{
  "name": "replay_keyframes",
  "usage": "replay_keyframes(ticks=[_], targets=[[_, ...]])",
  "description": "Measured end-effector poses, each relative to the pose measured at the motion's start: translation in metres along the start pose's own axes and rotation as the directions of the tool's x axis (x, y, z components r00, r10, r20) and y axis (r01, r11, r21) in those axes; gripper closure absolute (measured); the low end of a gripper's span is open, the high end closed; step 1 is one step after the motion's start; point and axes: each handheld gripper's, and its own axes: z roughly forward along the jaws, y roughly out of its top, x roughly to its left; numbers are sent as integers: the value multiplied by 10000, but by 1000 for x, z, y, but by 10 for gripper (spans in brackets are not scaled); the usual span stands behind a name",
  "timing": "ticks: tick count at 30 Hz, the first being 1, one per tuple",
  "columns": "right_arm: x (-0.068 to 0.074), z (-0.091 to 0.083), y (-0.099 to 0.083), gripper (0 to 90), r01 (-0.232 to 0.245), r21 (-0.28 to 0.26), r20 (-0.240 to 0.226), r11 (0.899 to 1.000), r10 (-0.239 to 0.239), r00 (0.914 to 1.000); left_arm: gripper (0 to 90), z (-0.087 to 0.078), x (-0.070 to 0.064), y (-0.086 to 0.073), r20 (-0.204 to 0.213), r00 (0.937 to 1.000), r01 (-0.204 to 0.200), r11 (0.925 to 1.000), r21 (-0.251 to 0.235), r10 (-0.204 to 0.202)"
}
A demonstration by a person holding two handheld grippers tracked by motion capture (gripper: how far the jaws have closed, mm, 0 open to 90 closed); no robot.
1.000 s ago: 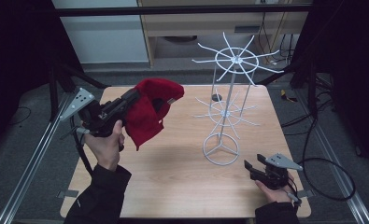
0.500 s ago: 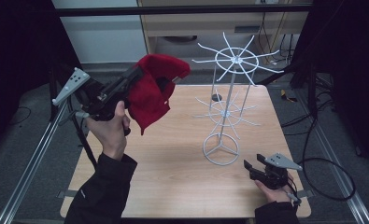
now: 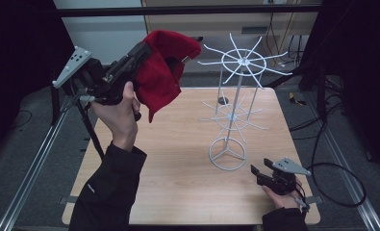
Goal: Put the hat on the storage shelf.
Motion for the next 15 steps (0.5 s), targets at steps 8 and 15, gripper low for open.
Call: replay_keyframes(ticks=[8, 15], targets=[[0, 0, 0, 402, 31, -26, -18, 10000, -31, 10000, 837, 11, -6, 2, 26, 10000, -78, 10000, -30, 78], [0, 1, 0, 404, 131, -7, 7, 9999, -131, 9999, 838, 18, -11, 9, 71, 9999, -99, 9997, -234, 101]])
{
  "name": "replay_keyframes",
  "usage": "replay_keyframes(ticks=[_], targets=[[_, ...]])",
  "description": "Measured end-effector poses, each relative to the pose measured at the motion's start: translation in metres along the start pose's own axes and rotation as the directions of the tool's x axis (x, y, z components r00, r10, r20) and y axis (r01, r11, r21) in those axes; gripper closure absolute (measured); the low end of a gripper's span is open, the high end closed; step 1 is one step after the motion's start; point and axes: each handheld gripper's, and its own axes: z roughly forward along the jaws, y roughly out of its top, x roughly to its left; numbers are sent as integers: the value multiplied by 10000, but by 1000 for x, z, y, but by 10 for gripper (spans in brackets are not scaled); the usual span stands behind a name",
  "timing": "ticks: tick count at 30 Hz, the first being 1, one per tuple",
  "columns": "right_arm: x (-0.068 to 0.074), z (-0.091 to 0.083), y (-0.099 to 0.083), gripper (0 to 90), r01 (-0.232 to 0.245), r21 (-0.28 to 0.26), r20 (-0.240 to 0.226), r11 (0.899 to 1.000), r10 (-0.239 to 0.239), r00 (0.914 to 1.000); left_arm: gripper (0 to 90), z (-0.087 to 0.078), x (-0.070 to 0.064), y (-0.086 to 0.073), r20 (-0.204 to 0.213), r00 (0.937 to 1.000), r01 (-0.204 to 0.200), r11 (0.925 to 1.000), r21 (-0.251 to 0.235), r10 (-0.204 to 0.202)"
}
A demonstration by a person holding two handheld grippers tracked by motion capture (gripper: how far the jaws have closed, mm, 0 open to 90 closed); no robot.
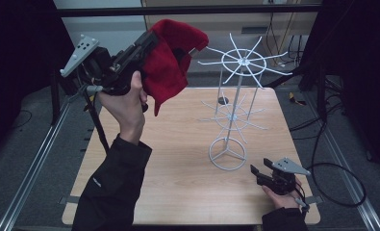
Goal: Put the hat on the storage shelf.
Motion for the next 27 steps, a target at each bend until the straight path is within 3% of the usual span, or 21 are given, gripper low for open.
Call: replay_keyframes(ticks=[10, 27], targets=[[1, 1, 0, 406, 22, 6, 11, 10000, -22, 10000, 837, 2, -9, 11, 167, 9999, 45, 9993, -365, -39], [1, 1, 0, 410, 57, -2, -10, 10000, -57, 10000, 837, 4, -25, 17, 624, 9978, 266, 9981, -557, -231]])
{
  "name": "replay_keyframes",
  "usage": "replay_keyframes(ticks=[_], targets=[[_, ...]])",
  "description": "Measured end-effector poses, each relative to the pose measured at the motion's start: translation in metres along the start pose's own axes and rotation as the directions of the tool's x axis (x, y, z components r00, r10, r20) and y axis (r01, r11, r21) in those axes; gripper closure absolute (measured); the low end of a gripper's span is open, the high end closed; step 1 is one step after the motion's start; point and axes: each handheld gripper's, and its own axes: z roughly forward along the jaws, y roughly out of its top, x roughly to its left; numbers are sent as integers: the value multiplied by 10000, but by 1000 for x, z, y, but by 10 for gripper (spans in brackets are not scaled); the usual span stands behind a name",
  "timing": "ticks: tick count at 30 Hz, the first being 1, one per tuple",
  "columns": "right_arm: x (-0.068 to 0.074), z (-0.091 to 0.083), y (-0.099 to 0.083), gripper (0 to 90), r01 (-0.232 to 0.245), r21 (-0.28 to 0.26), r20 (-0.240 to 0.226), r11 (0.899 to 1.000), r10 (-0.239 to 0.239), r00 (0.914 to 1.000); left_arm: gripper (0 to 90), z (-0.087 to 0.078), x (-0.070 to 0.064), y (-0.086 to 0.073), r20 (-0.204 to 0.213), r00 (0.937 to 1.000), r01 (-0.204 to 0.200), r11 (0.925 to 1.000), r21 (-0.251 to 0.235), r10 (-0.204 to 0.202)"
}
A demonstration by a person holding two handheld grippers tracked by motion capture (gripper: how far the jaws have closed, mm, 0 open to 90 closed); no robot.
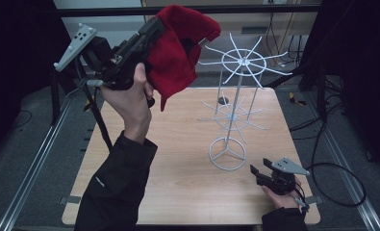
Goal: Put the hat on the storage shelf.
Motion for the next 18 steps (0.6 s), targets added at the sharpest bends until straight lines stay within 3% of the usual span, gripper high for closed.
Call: replay_keyframes(ticks=[18], targets=[[0, 0, 0, 411, 12, 5, -37, 10000, -12, 10000, 835, 9, -14, -8, 471, 9988, 113, 9998, 164, -121]])
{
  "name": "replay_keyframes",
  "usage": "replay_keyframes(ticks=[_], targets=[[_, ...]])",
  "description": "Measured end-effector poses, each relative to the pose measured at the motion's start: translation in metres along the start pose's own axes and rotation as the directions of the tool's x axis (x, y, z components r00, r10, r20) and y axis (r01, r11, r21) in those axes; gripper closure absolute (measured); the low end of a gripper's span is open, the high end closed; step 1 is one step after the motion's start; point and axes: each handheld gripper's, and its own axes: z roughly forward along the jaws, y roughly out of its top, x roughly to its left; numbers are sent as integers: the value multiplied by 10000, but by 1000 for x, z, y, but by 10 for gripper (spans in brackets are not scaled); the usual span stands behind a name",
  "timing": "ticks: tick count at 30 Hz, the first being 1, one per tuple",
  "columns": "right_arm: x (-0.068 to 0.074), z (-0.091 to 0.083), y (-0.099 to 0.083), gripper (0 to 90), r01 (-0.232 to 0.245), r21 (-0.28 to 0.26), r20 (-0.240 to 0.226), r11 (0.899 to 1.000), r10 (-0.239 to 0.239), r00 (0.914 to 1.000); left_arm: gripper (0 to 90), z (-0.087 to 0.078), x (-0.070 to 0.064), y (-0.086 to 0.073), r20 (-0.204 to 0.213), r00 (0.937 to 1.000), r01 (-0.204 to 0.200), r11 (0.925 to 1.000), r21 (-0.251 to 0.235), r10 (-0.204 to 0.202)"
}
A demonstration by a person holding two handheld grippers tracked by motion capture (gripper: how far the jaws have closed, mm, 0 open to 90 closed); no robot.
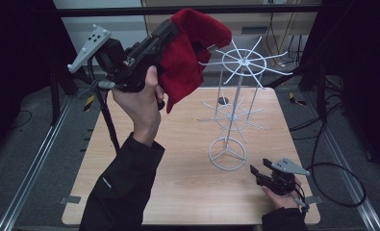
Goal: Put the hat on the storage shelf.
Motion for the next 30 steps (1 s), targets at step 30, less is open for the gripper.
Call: replay_keyframes(ticks=[30], targets=[[1, 1, 0, 412, 12, 120, -60, 9999, -11, 10000, 829, -2, 3, -21, 85, 9998, 178, 9990, 411, -182]])
